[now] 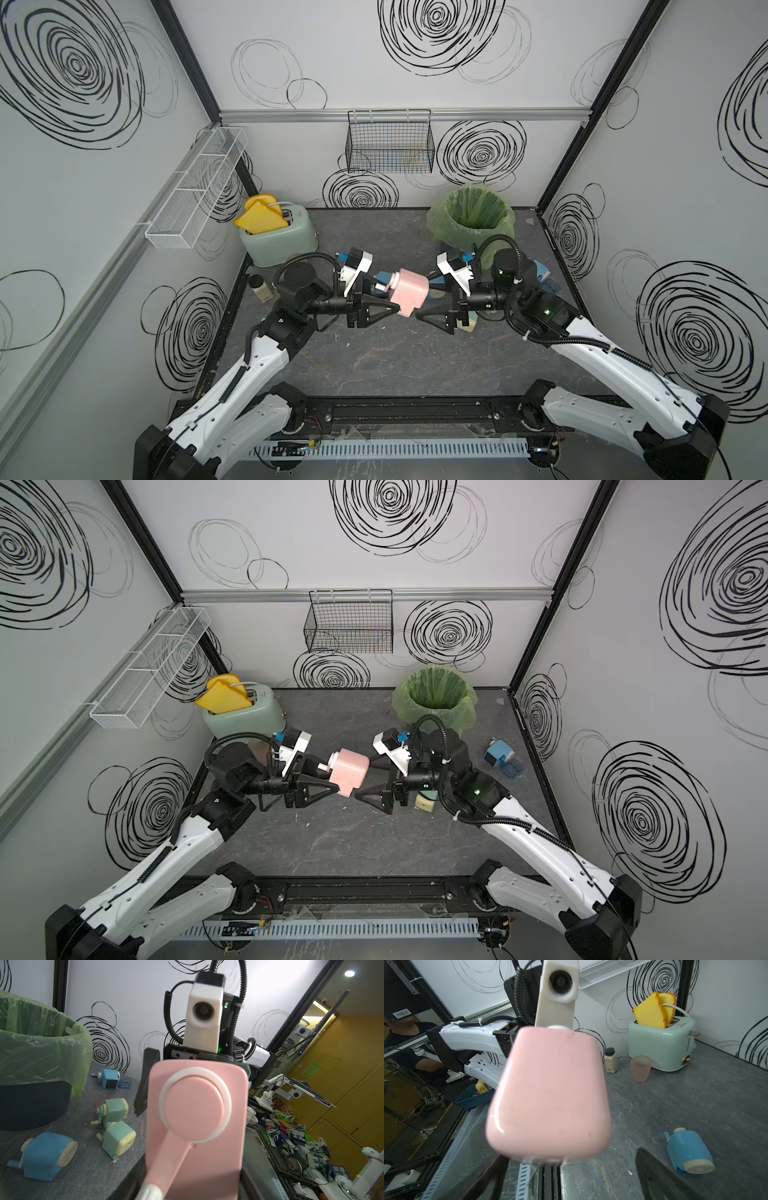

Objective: Take out the pencil sharpener tray and clean the shavings
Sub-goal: Pick up the pencil sharpener from the center of the board, then open the container of the pencil sharpener.

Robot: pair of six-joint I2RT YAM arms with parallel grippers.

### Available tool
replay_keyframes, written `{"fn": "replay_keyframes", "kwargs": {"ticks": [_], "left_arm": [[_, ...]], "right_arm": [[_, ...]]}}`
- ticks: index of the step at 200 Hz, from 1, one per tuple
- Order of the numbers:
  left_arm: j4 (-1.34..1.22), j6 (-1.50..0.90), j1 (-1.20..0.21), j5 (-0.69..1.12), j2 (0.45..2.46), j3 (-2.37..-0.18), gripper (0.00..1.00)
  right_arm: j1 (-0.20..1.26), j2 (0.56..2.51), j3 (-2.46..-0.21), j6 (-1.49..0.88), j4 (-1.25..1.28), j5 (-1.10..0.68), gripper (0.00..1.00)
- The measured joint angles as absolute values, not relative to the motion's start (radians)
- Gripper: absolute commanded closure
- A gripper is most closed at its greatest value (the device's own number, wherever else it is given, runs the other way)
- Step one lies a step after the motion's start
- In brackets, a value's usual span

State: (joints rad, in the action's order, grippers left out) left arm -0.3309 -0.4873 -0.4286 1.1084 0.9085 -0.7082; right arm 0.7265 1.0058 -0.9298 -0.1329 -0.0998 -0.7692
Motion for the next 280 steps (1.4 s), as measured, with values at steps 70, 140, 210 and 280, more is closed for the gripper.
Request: {"fn": "replay_keyframes", "kwargs": {"ticks": [70, 140, 210, 280], "left_arm": [[-0.465, -0.582, -0.418, 1.100, 0.911, -0.691, 0.80], [-0.556, -0.635, -0.418, 1.090, 0.917, -0.661, 0.85], [-0.571, -0.641, -0.418, 1.052, 0.917, -0.660, 0.87], [-0.579, -0.648, -0.416, 1.026, 0.922, -0.658, 0.87]], "right_arm": [[0.723, 1.001, -0.822, -0.268, 0.179, -0.788, 0.01], [0.723, 1.006, -0.812, -0.369, 0.345, -0.776, 0.06], [0.756, 1.045, -0.806, -0.401, 0.377, -0.753, 0.18], [0.760, 1.028, -0.785, -0.412, 0.397, -0.741, 0.41]]}}
